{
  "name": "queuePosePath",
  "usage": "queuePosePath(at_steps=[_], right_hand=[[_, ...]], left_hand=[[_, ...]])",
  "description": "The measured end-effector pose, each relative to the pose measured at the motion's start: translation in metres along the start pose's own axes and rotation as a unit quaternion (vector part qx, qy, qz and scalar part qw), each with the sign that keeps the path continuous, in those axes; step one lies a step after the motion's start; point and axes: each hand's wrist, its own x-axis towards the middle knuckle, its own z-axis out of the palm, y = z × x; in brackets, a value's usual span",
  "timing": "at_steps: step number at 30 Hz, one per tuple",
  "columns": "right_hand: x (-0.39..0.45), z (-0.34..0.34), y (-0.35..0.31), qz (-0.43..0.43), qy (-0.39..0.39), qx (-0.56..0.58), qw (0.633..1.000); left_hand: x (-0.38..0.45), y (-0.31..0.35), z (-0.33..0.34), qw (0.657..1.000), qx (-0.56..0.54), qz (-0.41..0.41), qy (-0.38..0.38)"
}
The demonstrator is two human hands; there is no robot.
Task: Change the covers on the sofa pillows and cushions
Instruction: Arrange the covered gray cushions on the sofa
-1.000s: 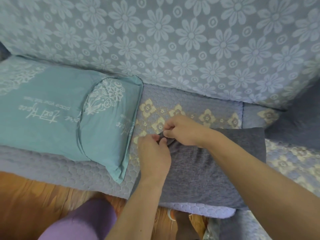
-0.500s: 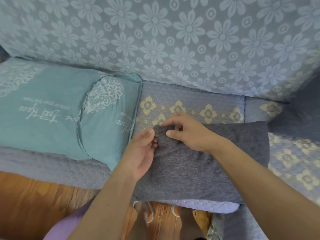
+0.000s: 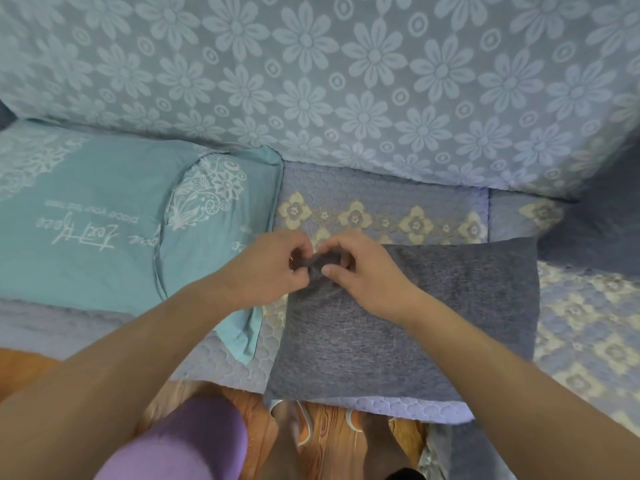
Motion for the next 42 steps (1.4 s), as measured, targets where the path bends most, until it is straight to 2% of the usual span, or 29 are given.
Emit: queuePosePath(at_steps=[3,5,7,8,10,12,13,14,15,16,18,20,21,24,26,29,31,33,35,36,37,39,40,42], right_hand=[[-0.006,-0.001,0.027,0.045,-0.034,-0.167,0.984],[-0.012,-0.008,0.044,0.103,-0.043,-0.172,0.979],[-0.013,-0.014,0.054,0.114,-0.057,-0.181,0.975],[-0.012,-0.015,0.055,0.108,-0.061,-0.193,0.973],[-0.010,-0.013,0.050,0.086,-0.063,-0.223,0.969],[-0.010,-0.005,0.049,0.073,-0.025,-0.256,0.964],[-0.011,-0.001,0.051,0.081,0.023,-0.271,0.959],[-0.011,0.000,0.053,0.109,0.080,-0.281,0.950],[-0.012,0.000,0.056,0.154,0.130,-0.272,0.941],[-0.013,-0.002,0.058,0.200,0.161,-0.247,0.934],[-0.014,-0.001,0.062,0.223,0.175,-0.197,0.939],[-0.015,0.003,0.065,0.179,0.181,-0.194,0.947],[-0.015,0.006,0.066,0.156,0.182,-0.201,0.950],[-0.019,0.004,0.071,0.141,0.158,-0.210,0.954],[-0.021,-0.013,0.075,0.150,0.153,-0.213,0.953],[-0.014,-0.046,0.077,0.132,0.213,-0.221,0.943],[-0.014,-0.055,0.079,0.136,0.235,-0.189,0.944],[-0.037,-0.042,0.092,0.118,0.188,-0.202,0.954],[-0.080,-0.020,0.133,0.094,0.084,-0.277,0.953],[-0.102,-0.015,0.161,0.129,0.055,-0.295,0.945],[-0.120,-0.016,0.185,0.233,0.055,-0.265,0.934],[-0.144,-0.024,0.221,0.459,0.104,-0.166,0.867],[-0.146,-0.028,0.229,0.508,0.099,-0.131,0.845],[-0.142,-0.026,0.231,0.502,0.087,-0.089,0.856]], left_hand=[[0.004,-0.005,-0.004,0.991,-0.087,-0.084,0.051],[0.003,-0.006,-0.007,0.966,-0.219,-0.121,0.061],[0.003,-0.007,-0.005,0.942,-0.301,-0.138,0.052],[0.004,-0.009,-0.003,0.943,-0.295,-0.145,0.055],[0.008,-0.010,-0.001,0.963,-0.213,-0.149,0.067],[0.013,-0.010,-0.004,0.980,-0.046,-0.114,0.157],[0.014,-0.011,-0.007,0.966,0.020,-0.101,0.239],[0.016,-0.013,-0.010,0.941,0.030,-0.107,0.321],[0.017,-0.012,-0.010,0.920,0.002,-0.123,0.371],[0.019,-0.012,-0.005,0.917,-0.010,-0.129,0.378],[0.018,-0.001,0.032,0.948,0.077,-0.089,0.296],[0.012,0.005,0.089,0.969,0.160,-0.022,0.187],[0.008,0.003,0.117,0.975,0.188,-0.016,0.118],[0.005,-0.029,0.174,0.957,0.261,-0.099,-0.082],[-0.002,-0.053,0.192,0.939,0.279,-0.146,-0.136],[-0.029,-0.073,0.199,0.931,0.312,-0.144,-0.124],[-0.045,-0.079,0.187,0.919,0.328,-0.180,-0.122],[-0.042,-0.078,0.168,0.904,0.337,-0.214,-0.152],[-0.017,-0.061,0.151,0.894,0.310,-0.261,-0.189],[-0.004,-0.045,0.144,0.889,0.315,-0.278,-0.184],[0.008,-0.026,0.139,0.887,0.336,-0.274,-0.161],[0.031,0.019,0.140,0.887,0.406,-0.199,-0.094],[0.042,0.042,0.147,0.892,0.427,-0.140,-0.042],[0.067,0.090,0.177,0.920,0.386,-0.015,0.064]])
